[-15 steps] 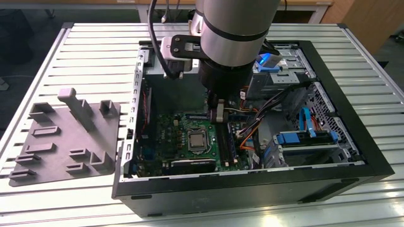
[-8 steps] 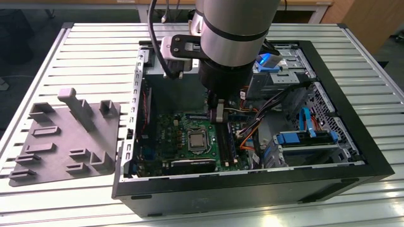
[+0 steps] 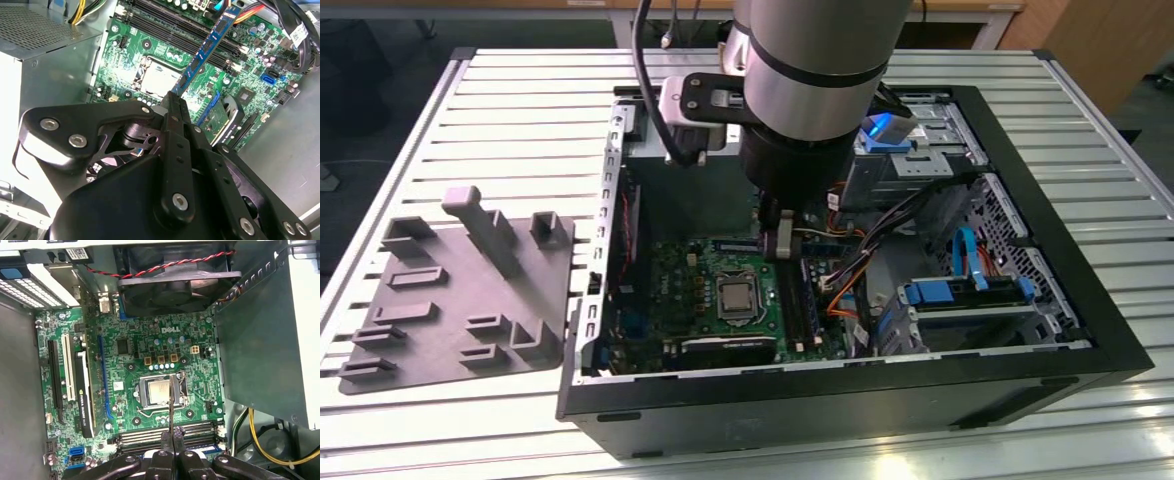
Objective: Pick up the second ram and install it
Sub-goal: 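Insert the second ram into the second slot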
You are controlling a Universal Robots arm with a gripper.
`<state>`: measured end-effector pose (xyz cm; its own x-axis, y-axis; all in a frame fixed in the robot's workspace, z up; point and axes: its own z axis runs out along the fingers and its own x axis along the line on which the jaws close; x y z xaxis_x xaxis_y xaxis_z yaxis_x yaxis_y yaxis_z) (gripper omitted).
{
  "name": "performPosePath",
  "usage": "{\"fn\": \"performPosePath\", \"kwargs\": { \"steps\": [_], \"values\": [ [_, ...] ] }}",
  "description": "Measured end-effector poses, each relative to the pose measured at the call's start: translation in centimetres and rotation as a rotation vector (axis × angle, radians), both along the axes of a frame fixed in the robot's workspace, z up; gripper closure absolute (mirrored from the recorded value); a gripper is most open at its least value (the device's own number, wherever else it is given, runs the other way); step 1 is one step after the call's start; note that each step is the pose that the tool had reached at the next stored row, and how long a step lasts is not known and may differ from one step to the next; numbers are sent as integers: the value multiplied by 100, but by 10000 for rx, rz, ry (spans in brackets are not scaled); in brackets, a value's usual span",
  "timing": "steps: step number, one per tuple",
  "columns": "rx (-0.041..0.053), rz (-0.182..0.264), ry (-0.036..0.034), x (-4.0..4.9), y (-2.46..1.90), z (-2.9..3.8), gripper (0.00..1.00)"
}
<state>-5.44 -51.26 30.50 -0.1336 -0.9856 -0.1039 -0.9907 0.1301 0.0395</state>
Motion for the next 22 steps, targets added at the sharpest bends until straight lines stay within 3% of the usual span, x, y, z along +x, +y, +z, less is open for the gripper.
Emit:
{"fn": "performPosePath", "kwargs": {
  "steps": [22],
  "values": [
    [1, -378, 0, 0, 0, 0, 89]
  ]
}}
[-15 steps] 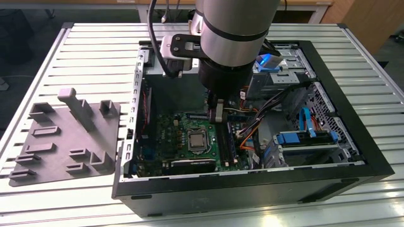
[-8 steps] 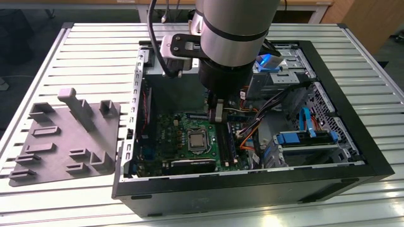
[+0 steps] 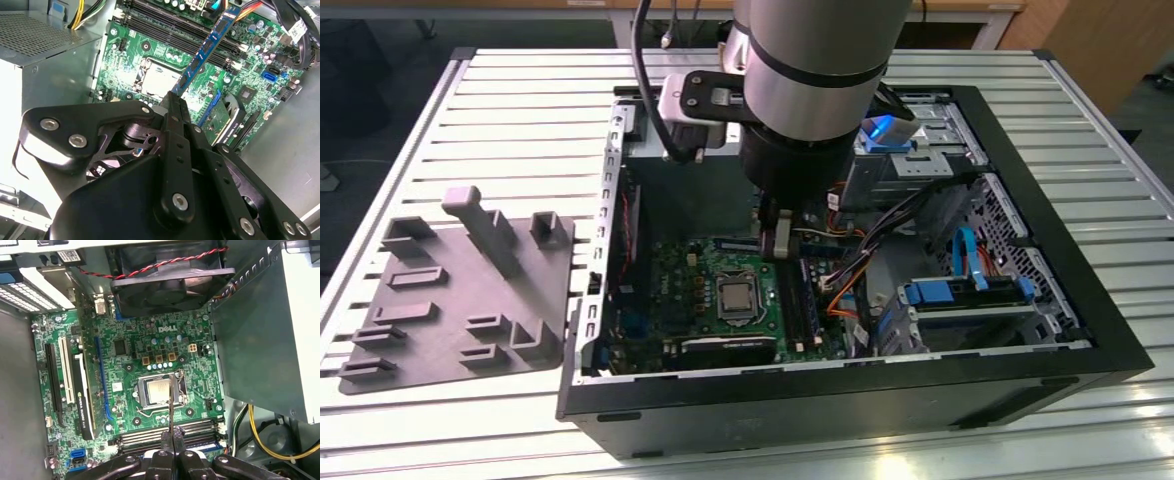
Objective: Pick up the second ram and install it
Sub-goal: 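Insert the second ram into the second slot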
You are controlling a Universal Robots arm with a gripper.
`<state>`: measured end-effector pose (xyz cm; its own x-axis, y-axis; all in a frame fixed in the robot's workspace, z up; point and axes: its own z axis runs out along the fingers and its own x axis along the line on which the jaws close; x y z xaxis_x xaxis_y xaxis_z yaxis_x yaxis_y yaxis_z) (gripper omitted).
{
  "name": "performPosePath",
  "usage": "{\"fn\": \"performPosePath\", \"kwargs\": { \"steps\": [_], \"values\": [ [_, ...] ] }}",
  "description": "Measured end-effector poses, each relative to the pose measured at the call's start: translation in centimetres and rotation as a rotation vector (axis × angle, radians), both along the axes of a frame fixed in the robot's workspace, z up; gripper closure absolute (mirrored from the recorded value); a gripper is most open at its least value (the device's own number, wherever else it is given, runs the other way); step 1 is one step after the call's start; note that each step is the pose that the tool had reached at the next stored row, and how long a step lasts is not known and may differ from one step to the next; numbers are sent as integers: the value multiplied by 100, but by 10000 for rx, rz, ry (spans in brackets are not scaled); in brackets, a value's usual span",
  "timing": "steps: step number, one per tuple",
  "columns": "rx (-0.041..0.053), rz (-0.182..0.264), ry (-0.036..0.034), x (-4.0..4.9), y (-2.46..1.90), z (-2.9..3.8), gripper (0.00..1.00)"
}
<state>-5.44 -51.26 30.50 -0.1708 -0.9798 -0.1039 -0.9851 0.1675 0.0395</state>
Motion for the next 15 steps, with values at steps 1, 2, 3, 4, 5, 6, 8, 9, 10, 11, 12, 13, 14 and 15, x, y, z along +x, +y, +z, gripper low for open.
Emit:
{"fn": "performPosePath", "kwargs": {
  "steps": [1, 2, 3, 4, 5, 6, 8, 9, 10, 11, 12, 13, 14, 15],
  "values": [
    [0, -20, 0, 0, 0, 0, 89],
    [0, -40, 0, 0, 0, 0, 89],
    [-1, -60, 0, 0, 0, 0, 89],
    [-1, -79, 0, 0, 0, 0, 89],
    [0, -98, 0, 0, 0, 0, 89],
    [-1, -115, 0, 0, 0, 0, 89],
    [0, -149, 0, 0, 0, 0, 89],
    [0, -192, 0, 0, 0, 0, 89],
    [0, -258, 0, 0, 0, 0, 89],
    [0, -306, 0, 0, 0, 0, 89],
    [0, -355, 0, 0, 0, 0, 89],
    [-1, -406, 0, 0, 0, 0, 89],
    [-1, -455, 0, 0, 0, 0, 89],
    [0, -504, 0, 0, 0, 0, 89]
  ]
}}
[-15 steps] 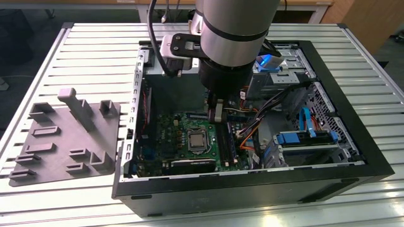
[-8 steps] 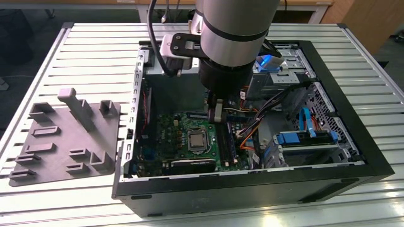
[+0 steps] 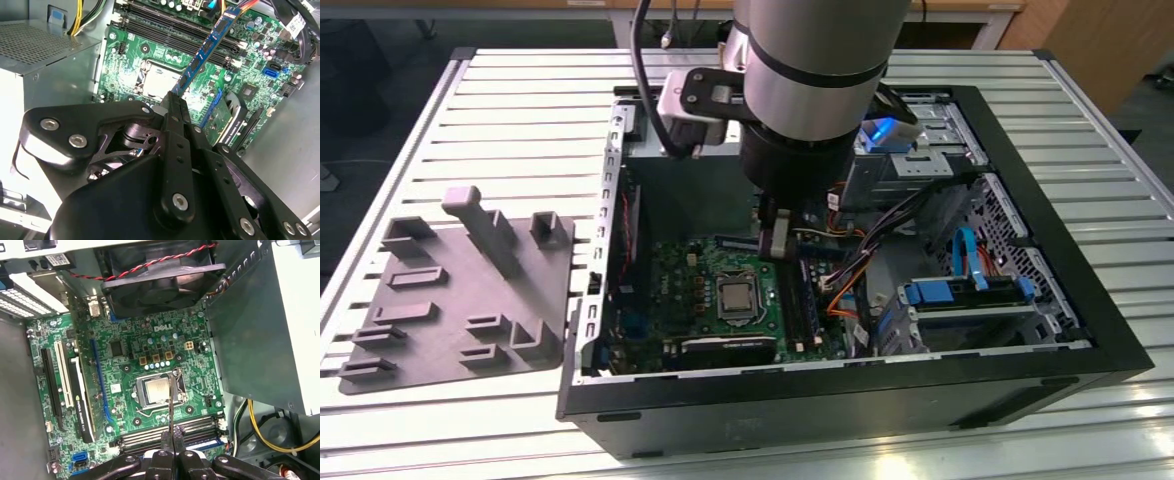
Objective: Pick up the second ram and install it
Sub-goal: 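Insert the second ram into the second slot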
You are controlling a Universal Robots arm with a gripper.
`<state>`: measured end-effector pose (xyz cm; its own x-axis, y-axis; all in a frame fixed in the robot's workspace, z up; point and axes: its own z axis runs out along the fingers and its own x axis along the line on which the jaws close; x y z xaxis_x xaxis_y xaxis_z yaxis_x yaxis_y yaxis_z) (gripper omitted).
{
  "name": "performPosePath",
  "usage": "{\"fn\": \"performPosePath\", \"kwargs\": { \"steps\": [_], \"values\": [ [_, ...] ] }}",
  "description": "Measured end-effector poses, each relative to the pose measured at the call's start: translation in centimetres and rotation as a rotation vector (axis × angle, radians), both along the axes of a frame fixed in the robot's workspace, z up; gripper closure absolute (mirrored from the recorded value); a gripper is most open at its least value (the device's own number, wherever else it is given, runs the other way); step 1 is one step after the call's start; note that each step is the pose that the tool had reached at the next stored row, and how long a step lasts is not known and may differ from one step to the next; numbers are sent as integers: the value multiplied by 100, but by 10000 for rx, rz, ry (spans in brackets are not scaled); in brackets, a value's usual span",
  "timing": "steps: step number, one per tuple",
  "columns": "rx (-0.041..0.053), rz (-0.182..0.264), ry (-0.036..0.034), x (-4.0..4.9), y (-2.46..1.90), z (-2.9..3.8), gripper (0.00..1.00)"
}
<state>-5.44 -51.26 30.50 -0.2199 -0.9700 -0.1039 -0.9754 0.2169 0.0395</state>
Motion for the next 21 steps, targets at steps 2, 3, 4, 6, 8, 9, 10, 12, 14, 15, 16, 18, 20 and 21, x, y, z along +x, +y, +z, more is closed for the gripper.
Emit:
{"fn": "performPosePath", "kwargs": {
  "steps": [2, 3, 4, 6, 8, 9, 10, 12, 14, 15, 16, 18, 20, 21],
  "values": [
    [0, -100, 0, 0, 0, 0, 89],
    [0, -146, 0, 0, 0, 0, 89],
    [0, -192, 0, 0, 0, 0, 89],
    [0, -287, 0, 0, 0, 0, 89],
    [0, -387, 0, 0, 0, 0, 89],
    [0, -443, 0, 0, 0, 0, 89],
    [0, -496, 0, 0, 0, 0, 89],
    [0, -599, 0, 0, 0, 0, 89],
    [0, -701, 0, 0, 0, 0, 89],
    [0, -756, 0, 0, 0, 0, 89],
    [0, -805, 0, 0, 0, 0, 89],
    [0, -907, 0, 0, 0, 0, 89],
    [1, -1014, 0, 0, 0, 0, 89],
    [0, -1072, 0, 0, 0, 0, 89]
  ]
}}
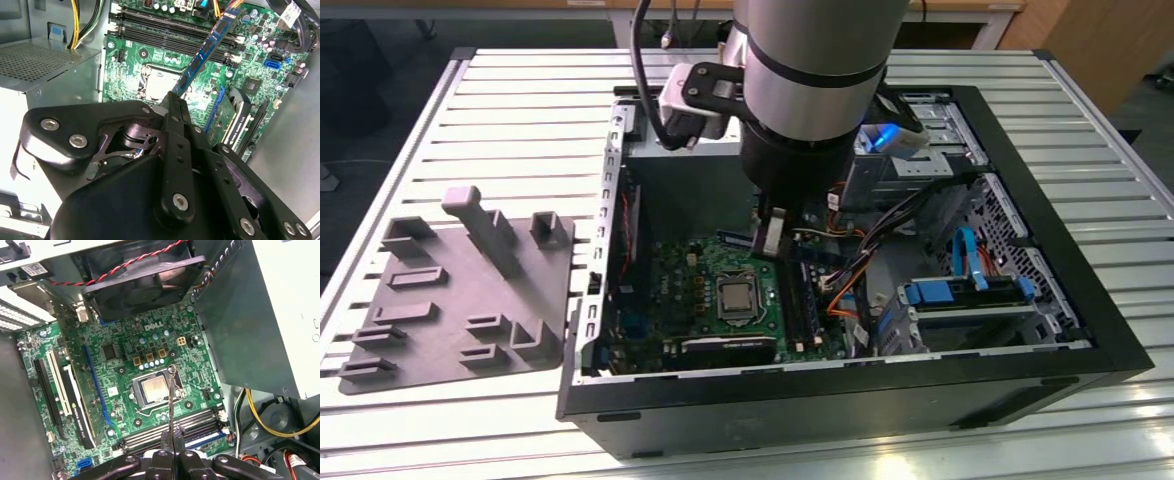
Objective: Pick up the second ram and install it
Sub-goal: 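Insert the second ram into the second slot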
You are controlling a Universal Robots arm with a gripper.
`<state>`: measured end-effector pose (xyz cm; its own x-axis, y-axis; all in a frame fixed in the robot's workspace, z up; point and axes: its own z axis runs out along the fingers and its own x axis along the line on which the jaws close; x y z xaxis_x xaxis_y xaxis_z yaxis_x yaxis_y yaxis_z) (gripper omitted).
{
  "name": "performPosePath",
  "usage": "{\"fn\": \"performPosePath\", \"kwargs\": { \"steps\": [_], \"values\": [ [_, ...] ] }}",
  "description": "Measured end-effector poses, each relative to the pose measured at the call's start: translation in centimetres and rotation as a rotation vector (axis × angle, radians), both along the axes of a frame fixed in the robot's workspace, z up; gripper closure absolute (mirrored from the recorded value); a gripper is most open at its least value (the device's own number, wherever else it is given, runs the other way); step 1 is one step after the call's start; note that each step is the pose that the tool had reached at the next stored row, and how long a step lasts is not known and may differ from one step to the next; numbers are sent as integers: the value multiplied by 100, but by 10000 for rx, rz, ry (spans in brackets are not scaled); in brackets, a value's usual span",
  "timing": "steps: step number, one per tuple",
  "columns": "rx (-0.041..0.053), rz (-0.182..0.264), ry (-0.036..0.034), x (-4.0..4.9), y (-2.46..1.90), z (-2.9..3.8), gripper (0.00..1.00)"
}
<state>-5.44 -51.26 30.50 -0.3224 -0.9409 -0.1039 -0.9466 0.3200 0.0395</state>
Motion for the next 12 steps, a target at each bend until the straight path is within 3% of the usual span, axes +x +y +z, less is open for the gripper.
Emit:
{"fn": "performPosePath", "kwargs": {
  "steps": [12],
  "values": [
    [0, -642, 0, 0, 0, 0, 89]
  ]
}}
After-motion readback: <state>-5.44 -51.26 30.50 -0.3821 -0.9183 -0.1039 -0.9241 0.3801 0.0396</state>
